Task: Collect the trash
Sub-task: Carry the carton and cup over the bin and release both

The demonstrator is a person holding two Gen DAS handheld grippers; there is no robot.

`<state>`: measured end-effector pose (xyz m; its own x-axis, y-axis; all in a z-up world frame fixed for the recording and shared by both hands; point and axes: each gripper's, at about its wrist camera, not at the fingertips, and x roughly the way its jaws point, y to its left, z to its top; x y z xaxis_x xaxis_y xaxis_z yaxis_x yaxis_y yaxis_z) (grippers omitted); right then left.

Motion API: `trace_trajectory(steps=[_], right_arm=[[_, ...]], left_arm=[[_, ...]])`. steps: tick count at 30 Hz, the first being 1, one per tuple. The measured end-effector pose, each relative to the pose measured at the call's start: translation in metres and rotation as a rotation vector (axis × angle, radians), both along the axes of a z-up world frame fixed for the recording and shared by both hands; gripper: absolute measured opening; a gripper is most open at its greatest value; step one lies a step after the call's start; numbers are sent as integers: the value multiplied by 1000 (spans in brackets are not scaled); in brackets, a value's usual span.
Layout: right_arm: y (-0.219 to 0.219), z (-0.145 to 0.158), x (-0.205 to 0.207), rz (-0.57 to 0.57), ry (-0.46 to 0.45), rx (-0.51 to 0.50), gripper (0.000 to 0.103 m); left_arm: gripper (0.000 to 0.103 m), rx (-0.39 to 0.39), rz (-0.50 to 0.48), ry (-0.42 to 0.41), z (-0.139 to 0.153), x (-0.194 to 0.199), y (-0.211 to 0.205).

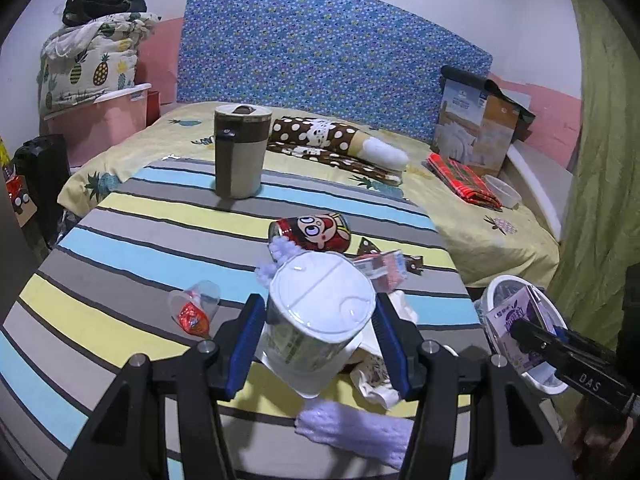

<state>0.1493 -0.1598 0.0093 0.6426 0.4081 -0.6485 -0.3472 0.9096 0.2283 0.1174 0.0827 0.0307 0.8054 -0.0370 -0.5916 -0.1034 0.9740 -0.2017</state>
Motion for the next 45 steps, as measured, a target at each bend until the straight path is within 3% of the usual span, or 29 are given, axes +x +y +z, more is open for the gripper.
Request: trace_trajectory(steps=[8,12,21,33,45], right_arm=[[-8,1,-5,-16,-8,7,40],[-12,2,-7,-25,-13,8,40],[-25,4,-12,-54,-25,16,40],[-76,5,-14,-176,-28,19,40],[-121,-8,-11,-278,21,2,40]], left_arm=[[57,-3,-23,-9,7,-10,-9],[57,-50,-21,0,7,-13,-4],[57,-32,-59,-17,15,-16,-25],[57,-38,-233,-28,26,8,-95],[57,-62,-414,6,13,36,-180]])
